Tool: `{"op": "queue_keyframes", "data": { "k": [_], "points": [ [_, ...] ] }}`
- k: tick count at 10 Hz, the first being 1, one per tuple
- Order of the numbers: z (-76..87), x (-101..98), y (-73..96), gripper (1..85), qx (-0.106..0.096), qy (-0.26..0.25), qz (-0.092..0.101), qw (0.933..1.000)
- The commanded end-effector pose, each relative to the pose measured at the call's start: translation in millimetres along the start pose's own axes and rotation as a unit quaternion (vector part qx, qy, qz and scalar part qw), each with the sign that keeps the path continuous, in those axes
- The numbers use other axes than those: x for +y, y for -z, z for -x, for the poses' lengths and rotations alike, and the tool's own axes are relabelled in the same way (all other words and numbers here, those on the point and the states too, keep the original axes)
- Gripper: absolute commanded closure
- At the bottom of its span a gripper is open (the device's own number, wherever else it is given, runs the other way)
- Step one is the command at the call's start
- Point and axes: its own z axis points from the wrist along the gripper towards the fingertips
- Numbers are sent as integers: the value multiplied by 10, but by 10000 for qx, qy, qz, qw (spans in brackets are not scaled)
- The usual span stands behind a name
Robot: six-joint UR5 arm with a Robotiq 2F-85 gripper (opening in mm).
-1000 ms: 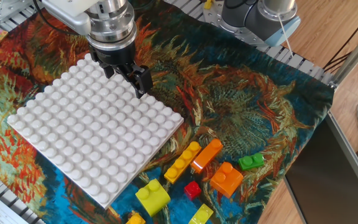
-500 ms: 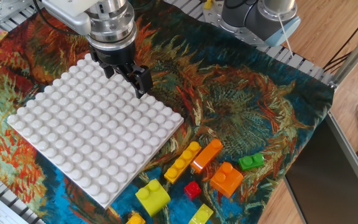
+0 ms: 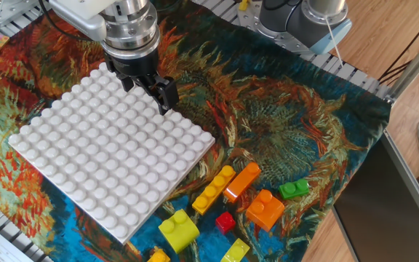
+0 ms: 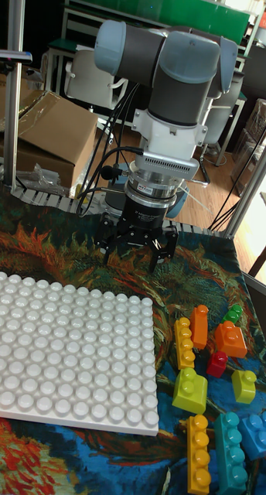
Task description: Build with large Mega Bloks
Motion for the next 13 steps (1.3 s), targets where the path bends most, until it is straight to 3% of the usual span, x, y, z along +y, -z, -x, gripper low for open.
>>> {"op": "queue_keyframes", "data": {
  "k": [1,5,9,11,13],
  "points": [
    [644,176,66,353,-1228,-288,304,9915],
    [652,272,24,420,-1143,-342,332,9923],
    [656,298,53,430,-1117,-359,416,9922],
    [592,303,39,430,-999,-228,416,9939],
    [468,339,13,427,-751,-93,442,9961]
  ]
}}
